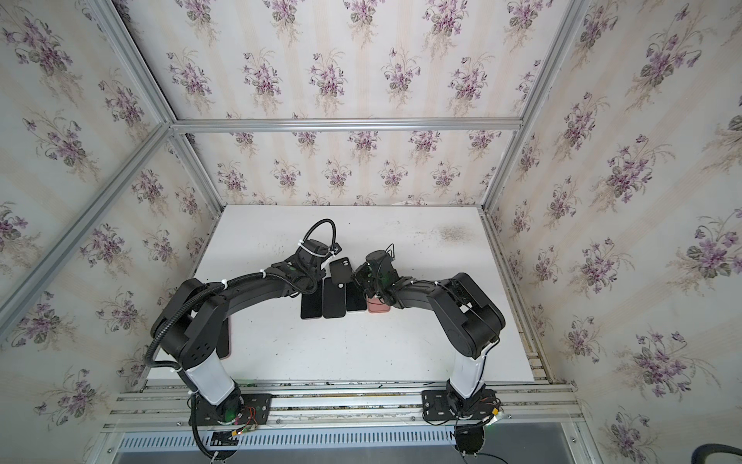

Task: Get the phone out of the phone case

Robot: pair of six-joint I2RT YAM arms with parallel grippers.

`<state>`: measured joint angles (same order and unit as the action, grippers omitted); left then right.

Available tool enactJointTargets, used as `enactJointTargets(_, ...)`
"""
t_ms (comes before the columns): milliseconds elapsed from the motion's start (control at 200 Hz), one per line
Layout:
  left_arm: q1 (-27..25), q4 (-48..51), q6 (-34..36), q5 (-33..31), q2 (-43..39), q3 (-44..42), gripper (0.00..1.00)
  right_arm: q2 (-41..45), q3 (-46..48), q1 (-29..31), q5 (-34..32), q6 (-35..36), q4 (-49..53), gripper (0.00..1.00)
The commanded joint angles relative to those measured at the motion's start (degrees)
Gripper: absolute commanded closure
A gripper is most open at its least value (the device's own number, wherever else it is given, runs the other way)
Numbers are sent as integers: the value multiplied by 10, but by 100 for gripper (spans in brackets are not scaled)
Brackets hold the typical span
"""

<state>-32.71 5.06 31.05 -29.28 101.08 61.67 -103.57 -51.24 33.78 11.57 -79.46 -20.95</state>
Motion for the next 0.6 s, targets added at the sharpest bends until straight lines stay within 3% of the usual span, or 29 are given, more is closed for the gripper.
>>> enactJointTargets(0,0,48,-14,38,8,-5,87,-1,0,0,-8,-3,-18,100)
enactJointTargets(595,0,44,-23,47,25,-6,79,-3,9,1,-12,-7,-25,100)
